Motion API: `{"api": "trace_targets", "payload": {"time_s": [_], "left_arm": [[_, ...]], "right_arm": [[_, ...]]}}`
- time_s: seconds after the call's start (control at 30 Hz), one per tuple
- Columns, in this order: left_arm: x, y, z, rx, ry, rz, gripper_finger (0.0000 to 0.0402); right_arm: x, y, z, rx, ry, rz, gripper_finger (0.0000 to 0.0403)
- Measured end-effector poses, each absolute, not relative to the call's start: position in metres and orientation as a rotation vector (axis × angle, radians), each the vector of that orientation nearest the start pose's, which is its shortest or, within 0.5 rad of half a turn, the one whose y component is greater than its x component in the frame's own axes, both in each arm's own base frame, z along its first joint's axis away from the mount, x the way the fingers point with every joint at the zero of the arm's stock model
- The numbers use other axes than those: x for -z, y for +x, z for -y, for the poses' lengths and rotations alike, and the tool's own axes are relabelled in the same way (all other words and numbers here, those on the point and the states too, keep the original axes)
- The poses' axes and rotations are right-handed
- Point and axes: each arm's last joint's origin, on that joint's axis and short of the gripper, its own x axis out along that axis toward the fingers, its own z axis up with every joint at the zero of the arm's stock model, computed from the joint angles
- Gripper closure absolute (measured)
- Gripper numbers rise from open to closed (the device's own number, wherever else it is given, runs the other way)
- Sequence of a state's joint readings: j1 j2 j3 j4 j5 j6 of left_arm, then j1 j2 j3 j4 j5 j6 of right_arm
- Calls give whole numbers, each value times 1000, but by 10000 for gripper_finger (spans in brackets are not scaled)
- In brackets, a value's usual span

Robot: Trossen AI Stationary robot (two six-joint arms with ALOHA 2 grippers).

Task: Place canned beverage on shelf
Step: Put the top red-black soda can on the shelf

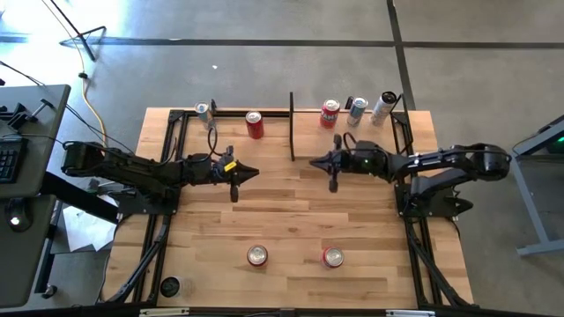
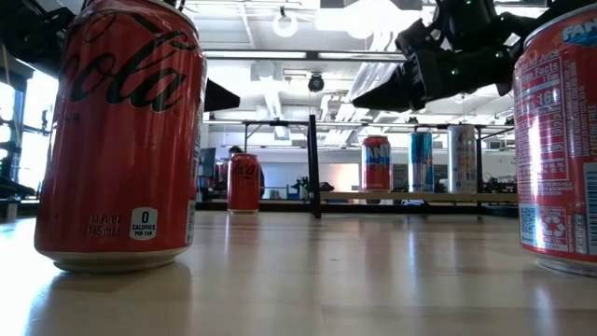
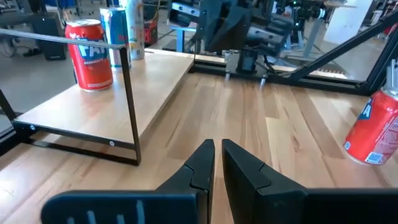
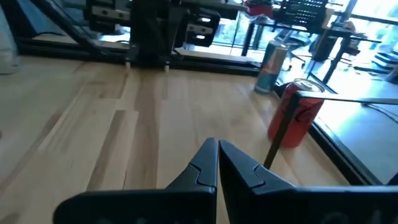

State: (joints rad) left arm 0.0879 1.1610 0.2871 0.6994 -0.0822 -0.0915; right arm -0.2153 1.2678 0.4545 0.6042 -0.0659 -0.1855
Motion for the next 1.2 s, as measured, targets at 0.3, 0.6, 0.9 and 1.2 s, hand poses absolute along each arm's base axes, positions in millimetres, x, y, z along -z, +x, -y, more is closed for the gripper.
{"api": "trace_targets", "payload": {"time_s": [0.3, 0.6, 0.9, 1.2], "left_arm": [[-180, 212, -21, -171, -17, -165, 381], [-180, 213, -13, -128, 32, -168, 381], [-180, 213, -7, -101, 15, -167, 381], [-180, 213, -6, -96, 41, -169, 381]], "right_arm": [[-199, 246, 29, 210, -145, -219, 403], [-211, 254, 19, 176, -92, -219, 402], [-216, 259, 7, 127, -63, -271, 402], [-241, 269, -13, 82, -109, -440, 376]]}}
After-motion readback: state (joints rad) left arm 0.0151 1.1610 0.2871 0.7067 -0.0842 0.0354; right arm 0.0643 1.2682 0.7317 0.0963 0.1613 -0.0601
